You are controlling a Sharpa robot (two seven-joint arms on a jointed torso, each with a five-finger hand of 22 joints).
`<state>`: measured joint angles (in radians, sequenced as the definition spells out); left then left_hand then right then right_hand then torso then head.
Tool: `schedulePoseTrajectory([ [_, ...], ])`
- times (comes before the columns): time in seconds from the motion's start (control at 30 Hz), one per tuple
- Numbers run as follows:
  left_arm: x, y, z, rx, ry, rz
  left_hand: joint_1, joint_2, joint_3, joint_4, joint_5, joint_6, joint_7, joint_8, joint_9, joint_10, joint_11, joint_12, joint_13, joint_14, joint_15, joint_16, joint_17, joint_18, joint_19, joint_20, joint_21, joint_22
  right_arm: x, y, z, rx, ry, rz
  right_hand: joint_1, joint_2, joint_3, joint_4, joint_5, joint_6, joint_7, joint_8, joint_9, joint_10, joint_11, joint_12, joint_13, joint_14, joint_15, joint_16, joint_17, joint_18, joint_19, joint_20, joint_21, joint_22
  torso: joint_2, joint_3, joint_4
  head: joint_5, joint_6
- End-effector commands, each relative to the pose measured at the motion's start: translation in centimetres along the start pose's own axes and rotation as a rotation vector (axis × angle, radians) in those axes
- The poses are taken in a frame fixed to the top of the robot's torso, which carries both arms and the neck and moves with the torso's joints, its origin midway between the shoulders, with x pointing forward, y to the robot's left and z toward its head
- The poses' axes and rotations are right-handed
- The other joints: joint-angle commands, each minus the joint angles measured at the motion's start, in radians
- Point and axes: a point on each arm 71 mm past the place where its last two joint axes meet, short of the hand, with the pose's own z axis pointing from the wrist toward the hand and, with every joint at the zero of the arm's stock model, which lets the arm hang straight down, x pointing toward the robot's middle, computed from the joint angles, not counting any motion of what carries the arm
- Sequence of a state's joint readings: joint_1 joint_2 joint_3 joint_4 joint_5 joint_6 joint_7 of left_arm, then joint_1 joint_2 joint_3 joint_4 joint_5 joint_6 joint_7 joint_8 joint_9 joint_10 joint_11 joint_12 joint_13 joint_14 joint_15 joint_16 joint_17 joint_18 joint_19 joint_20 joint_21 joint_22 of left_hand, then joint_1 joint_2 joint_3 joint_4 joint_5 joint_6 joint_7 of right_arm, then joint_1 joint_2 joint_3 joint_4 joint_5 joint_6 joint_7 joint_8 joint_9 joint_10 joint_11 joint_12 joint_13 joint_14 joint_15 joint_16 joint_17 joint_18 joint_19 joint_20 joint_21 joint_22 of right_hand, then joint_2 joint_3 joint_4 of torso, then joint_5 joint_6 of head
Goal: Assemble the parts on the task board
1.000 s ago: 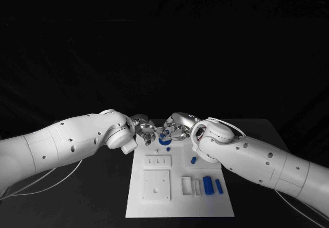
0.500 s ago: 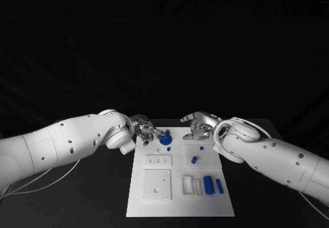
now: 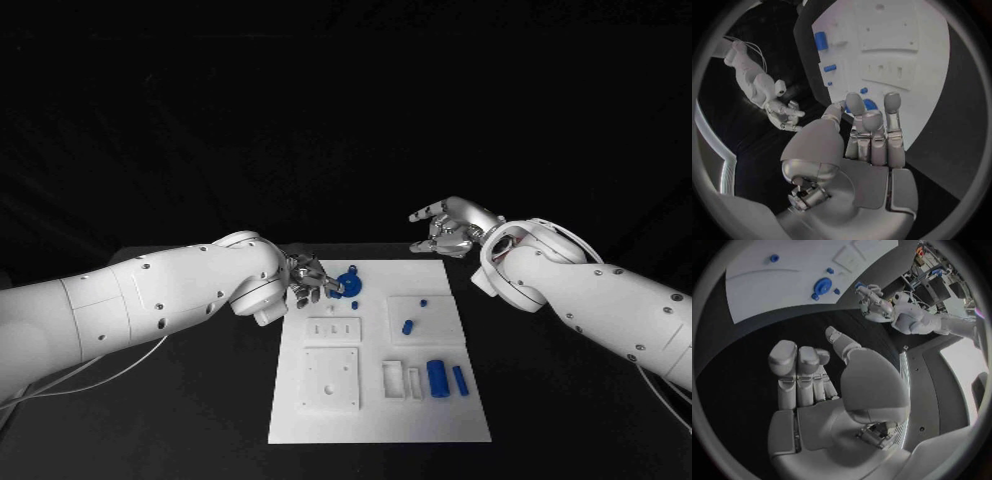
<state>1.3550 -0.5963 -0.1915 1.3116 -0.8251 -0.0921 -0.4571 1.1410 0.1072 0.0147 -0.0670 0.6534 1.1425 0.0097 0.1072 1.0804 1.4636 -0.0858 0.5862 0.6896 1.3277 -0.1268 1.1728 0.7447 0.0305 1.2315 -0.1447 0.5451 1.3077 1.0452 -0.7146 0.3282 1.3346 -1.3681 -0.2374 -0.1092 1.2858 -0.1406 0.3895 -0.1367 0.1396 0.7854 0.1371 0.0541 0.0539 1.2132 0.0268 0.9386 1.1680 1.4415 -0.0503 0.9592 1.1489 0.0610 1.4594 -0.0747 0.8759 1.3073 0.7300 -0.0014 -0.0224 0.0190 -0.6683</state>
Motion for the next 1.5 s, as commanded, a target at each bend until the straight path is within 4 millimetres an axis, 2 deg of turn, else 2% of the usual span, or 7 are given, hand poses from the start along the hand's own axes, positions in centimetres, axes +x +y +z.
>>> schedulePoseTrajectory([
  [0.03,0.4,0.3,0.1,-0.045,-0.091,0.059,-0.007,0.002,0.102,-0.111,0.008,0.035,-0.027,-0.005,0.002,0.031,-0.004,0.0,0.003,0.011,-0.002,0.01,0.009,-0.008,0.008,-0.002,0.007,0.019,-0.4,0.8,0.2,-0.033,-0.056,0.06,-0.006,0.006,-0.003,-0.006,0.005,0.008,0.001,0.001,0.001,-0.001,-0.007,0.006,0.0,-0.001,-0.004,0.005,0.0,0.019,0.01,0.002,0.002,0.116,-0.005,0.0061,0.005,0.003,-0.017],
  [0.3,3.1,1.3,1.0,-0.07,-0.095,0.066,-0.013,-0.001,0.103,-0.115,0.018,0.043,-0.03,-0.009,0.002,0.037,-0.007,0.011,0.015,0.026,-0.006,0.027,0.046,-0.007,0.016,-0.006,0.016,0.02,-0.3,1.9,0.7,-0.058,-0.074,0.076,-0.018,0.007,-0.014,-0.005,0.017,0.026,-0.001,0.002,0.002,0.0,-0.008,0.009,-0.003,0.0,-0.004,0.006,-0.001,0.019,0.011,0.002,0.003,0.117,-0.01,0.0083,0.0096,0.007,-0.04],
  [0.37,3.5,1.4,1.2,-0.07,-0.094,0.068,-0.013,-0.001,0.103,-0.115,0.018,0.043,-0.03,-0.009,0.002,0.037,-0.007,0.011,0.015,0.026,-0.006,0.027,0.046,-0.007,0.016,-0.006,0.016,0.02,-0.3,2.1,0.8,-0.061,-0.08,0.076,-0.015,0.01,-0.014,-0.009,0.011,0.063,-0.003,0.003,0.004,-0.001,-0.009,0.009,-0.003,-0.001,-0.005,0.005,-0.002,0.019,0.011,0.002,0.001,0.116,-0.01,0.0076,0.0094,0.007,-0.038],
  [0.4,3.9,1.5,1.3,-0.066,-0.095,0.076,-0.013,-0.001,0.103,-0.116,0.019,0.044,-0.03,-0.01,0.002,0.037,-0.007,0.014,0.017,0.028,-0.007,0.029,0.052,-0.007,0.016,-0.006,0.018,0.02,-0.3,2.2,0.9,-0.063,-0.089,0.077,-0.006,0.017,-0.012,-0.019,-0.014,0.187,-0.01,0.012,0.015,-0.002,-0.013,0.011,-0.001,-0.003,-0.007,0.003,-0.003,0.018,0.009,0.001,-0.002,0.116,-0.01,0.0072,0.009,0.006,-0.038],
  [0.7,4.9,1.6,1.5,-0.044,-0.115,0.111,-0.017,-0.003,0.103,-0.113,0.033,0.05,-0.033,-0.006,0.008,0.04,-0.01,0.016,0.019,0.036,-0.01,0.03,0.06,-0.007,0.021,-0.009,0.022,0.019,-0.4,2.1,1.0,-0.045,-0.129,0.083,-0.01,0.033,-0.03,-0.021,-0.087,0.302,-0.039,0.011,0.061,-0.004,-0.028,0.01,0.0,-0.004,-0.017,-0.001,-0.004,0.011,0.005,-0.011,-0.012,0.114,-0.008,0.007,0.0078,0.005,-0.044],
  [1.13,5.6,1.7,1.8,-0.049,-0.092,0.115,-0.019,-0.006,0.106,-0.115,0.04,0.05,-0.033,-0.006,0.011,0.04,-0.01,0.018,0.02,0.038,-0.011,0.029,0.066,-0.008,0.021,-0.01,0.023,0.019,-0.3,2.1,1.2,-0.024,-0.128,0.083,-0.003,0.046,-0.06,-0.011,-0.088,0.324,-0.054,0.009,0.208,0.001,-0.037,0.003,0.01,0.001,-0.025,-0.002,0.007,0.004,0.007,-0.02,-0.009,0.115,-0.008,0.0078,0.0079,0.002,-0.052],
  [1.5,6.0,1.7,1.8,-0.052,-0.061,0.128,-0.019,-0.006,0.109,-0.116,0.04,0.05,-0.033,-0.008,0.011,0.039,-0.01,0.02,0.022,0.038,-0.011,0.029,0.07,-0.008,0.019,-0.01,0.025,0.02,-0.1,2.0,1.3,-0.018,-0.115,0.083,-0.004,0.047,-0.059,-0.01,-0.087,0.324,-0.054,0.009,0.211,0.001,-0.037,0.003,0.01,0.002,-0.025,-0.002,0.008,0.004,0.008,-0.02,-0.008,0.115,-0.008,0.0079,0.0079,0.004,-0.056],
])
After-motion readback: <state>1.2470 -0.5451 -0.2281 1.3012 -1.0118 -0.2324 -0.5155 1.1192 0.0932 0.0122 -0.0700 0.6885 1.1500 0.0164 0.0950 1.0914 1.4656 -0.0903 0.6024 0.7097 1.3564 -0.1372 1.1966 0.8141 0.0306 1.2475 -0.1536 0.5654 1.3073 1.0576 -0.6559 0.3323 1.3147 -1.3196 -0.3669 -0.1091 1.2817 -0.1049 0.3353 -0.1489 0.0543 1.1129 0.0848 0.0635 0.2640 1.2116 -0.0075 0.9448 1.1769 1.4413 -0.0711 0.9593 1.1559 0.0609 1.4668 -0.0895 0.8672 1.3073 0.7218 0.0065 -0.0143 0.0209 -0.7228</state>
